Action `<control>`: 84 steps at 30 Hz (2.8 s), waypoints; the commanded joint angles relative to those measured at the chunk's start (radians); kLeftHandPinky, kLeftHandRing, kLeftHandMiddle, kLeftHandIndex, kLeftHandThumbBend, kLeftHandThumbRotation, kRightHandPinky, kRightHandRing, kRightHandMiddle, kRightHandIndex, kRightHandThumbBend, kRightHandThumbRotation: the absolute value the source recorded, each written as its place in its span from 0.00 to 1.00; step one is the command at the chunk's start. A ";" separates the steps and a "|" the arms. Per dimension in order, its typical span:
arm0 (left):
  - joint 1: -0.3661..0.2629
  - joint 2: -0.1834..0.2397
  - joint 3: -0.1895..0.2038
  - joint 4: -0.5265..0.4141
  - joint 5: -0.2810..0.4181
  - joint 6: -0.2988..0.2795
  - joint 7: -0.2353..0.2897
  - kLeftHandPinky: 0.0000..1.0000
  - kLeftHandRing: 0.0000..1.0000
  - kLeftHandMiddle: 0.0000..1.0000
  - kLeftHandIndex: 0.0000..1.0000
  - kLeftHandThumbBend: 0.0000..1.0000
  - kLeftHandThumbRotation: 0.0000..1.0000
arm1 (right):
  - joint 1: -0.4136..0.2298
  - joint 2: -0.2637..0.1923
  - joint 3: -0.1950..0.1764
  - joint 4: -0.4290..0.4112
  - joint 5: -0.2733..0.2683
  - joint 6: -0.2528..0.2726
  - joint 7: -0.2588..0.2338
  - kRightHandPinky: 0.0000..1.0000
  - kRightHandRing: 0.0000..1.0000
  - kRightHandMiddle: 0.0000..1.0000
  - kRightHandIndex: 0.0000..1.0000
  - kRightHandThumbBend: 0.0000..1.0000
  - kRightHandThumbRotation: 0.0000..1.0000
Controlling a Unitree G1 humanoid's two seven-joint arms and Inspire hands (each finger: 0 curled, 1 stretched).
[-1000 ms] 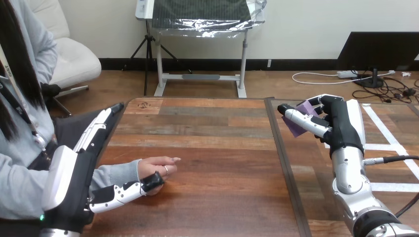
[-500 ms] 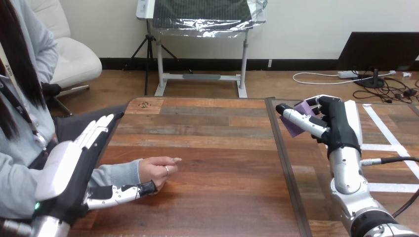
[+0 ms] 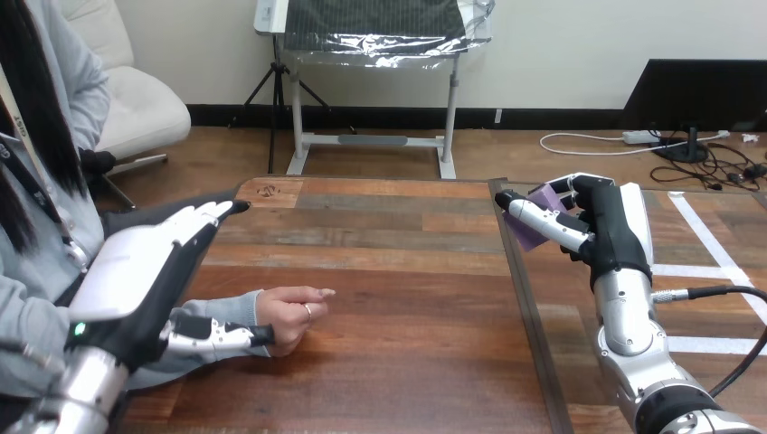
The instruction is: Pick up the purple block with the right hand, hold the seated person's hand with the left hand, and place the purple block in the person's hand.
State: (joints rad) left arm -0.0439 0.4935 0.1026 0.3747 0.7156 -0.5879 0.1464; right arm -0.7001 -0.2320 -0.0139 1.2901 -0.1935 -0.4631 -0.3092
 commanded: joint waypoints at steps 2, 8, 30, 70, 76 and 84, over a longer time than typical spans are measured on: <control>-0.116 0.065 -0.057 0.048 0.030 0.038 0.010 0.85 0.90 0.88 0.86 1.00 0.30 | -0.094 -0.010 -0.015 -0.062 0.015 -0.034 0.003 0.02 0.06 0.10 0.12 0.24 0.27; -0.169 0.099 -0.108 0.118 0.067 0.052 0.045 0.83 0.87 0.86 0.84 1.00 0.29 | -0.090 -0.013 -0.020 -0.072 0.020 -0.046 0.013 0.02 0.06 0.11 0.12 0.23 0.26; -0.366 0.150 -0.299 0.399 0.157 0.062 0.155 0.75 0.78 0.76 0.76 1.00 0.28 | -0.083 -0.023 -0.015 -0.099 0.009 -0.039 0.007 0.00 0.05 0.09 0.10 0.21 0.31; -0.524 0.121 -0.508 0.712 0.162 0.082 0.236 0.67 0.68 0.70 0.71 1.00 0.32 | -0.055 -0.024 -0.041 -0.155 0.039 -0.068 0.053 0.00 0.05 0.09 0.10 0.22 0.45; -0.529 0.107 -0.516 0.748 0.148 0.083 0.249 0.61 0.63 0.65 0.67 1.00 0.30 | -0.052 -0.026 -0.034 -0.158 0.029 -0.068 0.046 0.01 0.05 0.09 0.10 0.22 0.43; -0.529 0.093 -0.524 0.774 0.132 0.075 0.267 0.52 0.54 0.56 0.59 1.00 0.27 | -0.053 -0.022 -0.033 -0.156 0.028 -0.059 0.044 0.01 0.05 0.09 0.11 0.22 0.42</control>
State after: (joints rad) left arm -0.5232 0.6064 -0.4031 1.1161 0.8638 -0.5122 0.3980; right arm -0.6999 -0.2393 -0.0453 1.1817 -0.1658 -0.4967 -0.2569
